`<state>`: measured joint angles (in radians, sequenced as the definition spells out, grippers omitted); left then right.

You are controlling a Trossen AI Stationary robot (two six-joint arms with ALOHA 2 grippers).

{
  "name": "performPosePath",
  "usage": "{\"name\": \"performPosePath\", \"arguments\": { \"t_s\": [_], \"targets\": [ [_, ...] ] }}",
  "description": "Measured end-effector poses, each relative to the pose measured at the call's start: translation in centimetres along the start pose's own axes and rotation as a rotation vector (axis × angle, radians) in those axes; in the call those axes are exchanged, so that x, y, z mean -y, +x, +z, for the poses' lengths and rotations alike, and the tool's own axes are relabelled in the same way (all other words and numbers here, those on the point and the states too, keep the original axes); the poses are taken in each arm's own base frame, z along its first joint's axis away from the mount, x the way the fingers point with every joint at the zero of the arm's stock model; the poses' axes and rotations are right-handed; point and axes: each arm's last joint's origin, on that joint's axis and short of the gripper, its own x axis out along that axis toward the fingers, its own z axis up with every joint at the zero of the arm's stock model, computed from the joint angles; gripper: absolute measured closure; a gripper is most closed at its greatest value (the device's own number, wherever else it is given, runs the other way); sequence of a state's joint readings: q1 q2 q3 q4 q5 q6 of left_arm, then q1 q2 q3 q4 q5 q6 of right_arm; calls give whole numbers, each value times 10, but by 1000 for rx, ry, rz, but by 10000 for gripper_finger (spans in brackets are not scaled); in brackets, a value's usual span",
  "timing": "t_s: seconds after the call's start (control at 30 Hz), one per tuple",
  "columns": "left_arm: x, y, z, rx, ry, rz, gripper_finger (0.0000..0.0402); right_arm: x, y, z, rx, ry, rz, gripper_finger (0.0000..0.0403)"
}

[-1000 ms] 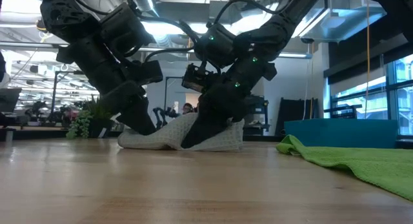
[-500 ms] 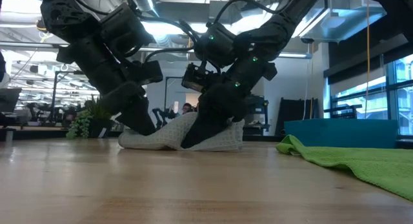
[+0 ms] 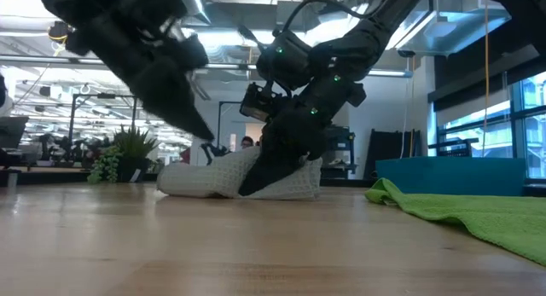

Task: Roll microfiber towels into tight, uniform cylinder then place into a basket
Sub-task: Put the gray towel into the blue bin

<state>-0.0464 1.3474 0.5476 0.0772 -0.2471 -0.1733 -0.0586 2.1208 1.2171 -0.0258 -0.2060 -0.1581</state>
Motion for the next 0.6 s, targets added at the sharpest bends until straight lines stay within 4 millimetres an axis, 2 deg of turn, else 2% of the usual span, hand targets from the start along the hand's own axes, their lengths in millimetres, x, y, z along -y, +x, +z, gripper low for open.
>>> {"name": "performPosePath", "arguments": {
  "t_s": [0.3,0.47,0.6],
  "targets": [
    [12,-42,8,101,6,47,252,2,-6,3,11,3,0,350],
    [26,-53,7,130,42,-7,252,6,-28,6,-30,14,-42,350],
    [36,-57,4,145,45,-2,252,6,-54,17,-41,-15,-175,350]
  ]
}}
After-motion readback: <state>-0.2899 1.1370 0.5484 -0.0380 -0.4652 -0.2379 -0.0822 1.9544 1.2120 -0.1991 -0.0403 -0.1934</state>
